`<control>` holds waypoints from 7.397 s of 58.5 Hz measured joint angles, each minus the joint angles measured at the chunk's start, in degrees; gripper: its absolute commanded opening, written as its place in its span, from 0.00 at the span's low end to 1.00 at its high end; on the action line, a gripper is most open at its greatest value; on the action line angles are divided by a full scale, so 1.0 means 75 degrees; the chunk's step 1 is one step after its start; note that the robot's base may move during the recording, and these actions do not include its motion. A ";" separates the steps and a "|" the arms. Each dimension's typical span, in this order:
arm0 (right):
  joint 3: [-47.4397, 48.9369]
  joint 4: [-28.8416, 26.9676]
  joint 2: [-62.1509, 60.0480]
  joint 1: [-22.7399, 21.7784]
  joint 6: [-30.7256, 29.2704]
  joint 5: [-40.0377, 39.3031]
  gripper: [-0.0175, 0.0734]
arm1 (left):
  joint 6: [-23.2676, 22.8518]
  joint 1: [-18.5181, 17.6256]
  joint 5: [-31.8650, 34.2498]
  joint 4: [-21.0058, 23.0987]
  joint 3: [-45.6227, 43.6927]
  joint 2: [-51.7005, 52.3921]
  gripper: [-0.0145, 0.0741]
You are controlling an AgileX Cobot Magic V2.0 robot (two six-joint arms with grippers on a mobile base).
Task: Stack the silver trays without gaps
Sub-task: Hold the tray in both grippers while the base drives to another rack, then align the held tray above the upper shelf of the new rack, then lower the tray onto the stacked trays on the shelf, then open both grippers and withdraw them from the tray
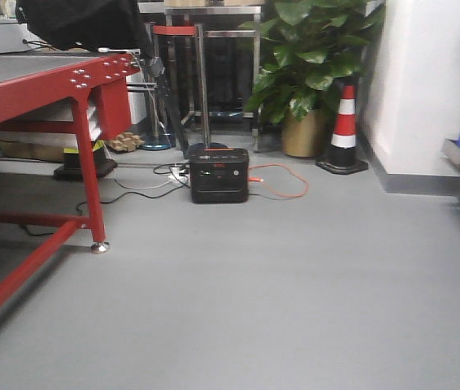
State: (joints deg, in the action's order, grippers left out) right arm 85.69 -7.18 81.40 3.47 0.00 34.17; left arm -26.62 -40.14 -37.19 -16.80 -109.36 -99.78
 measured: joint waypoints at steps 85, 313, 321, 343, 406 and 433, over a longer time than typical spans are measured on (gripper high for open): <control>0.0000 -0.0028 0.0000 0.0000 0.0000 -0.0012 0.11 | 0.0000 0.0035 -0.0015 -0.0093 0.0000 0.0000 0.14; 0.0000 -0.0773 0.1170 0.1307 0.0000 0.1090 0.11 | -0.0067 0.0110 -0.2757 -0.1530 0.1083 0.0031 0.14; 0.0000 -0.0725 0.1608 0.1452 0.0000 0.1169 0.11 | -0.0067 0.0155 -0.2796 -0.1587 0.1554 0.0031 0.14; 0.0000 -0.0924 0.2142 0.1546 0.0000 0.1311 0.11 | -0.0049 0.0431 -0.2518 -0.1457 0.2265 0.0031 0.27; 0.1311 -0.1092 0.0216 0.1608 -0.0141 0.1764 0.26 | 0.0088 0.0633 -0.2282 -0.1525 0.1231 0.2183 0.17; -0.0928 -0.0983 -0.4022 0.1608 -0.0334 0.0842 0.11 | 0.0125 0.0633 -0.0574 -0.1694 0.4378 0.6457 0.16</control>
State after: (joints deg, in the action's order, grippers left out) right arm 78.73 -14.56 51.24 15.53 -2.50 40.49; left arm -25.68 -35.39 -41.49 -29.50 -76.53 -51.36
